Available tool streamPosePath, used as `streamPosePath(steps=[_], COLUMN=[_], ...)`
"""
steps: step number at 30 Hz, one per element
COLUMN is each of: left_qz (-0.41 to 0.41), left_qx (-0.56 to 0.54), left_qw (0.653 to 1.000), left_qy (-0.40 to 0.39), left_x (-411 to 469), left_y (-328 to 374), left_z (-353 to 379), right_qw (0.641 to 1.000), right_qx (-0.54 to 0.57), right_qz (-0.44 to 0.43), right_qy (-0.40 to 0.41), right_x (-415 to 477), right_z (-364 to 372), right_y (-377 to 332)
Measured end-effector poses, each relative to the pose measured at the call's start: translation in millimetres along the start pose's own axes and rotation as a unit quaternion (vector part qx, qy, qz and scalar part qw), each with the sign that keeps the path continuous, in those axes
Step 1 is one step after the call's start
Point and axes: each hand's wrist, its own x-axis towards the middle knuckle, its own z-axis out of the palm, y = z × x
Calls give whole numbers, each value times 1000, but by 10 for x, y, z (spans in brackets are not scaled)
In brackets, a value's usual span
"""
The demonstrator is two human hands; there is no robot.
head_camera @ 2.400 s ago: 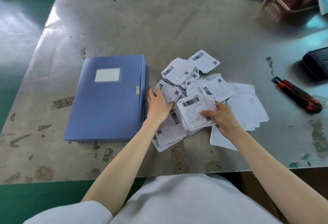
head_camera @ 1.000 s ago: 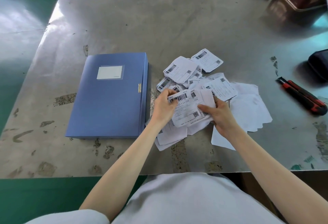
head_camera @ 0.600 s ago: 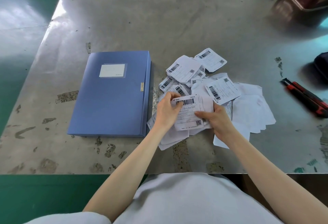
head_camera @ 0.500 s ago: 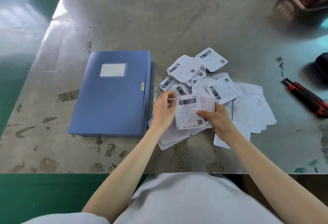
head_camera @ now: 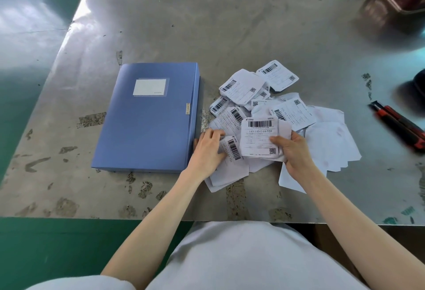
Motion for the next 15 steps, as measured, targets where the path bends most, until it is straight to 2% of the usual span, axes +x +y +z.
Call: streamPosePath(steps=[5,8,12,15], left_qz=[22,-41,-135,-186], left_qx=[2,-112,-252,-376], left_qw=[999,991,955,907], left_qy=[43,58,75,49], left_x=[11,50,88,87], left_y=[13,61,131,208], left_z=[-34,-122,-193,-183], right_qw=[1000,1000,999,999], right_qx=[7,17,31,25], right_qz=[6,8,6,1], right_qy=[5,1,-10,-21], right_x=[-31,-55,-90,-123], right_z=[-15,-18,-8,36], right_y=[16,8,-2,-2])
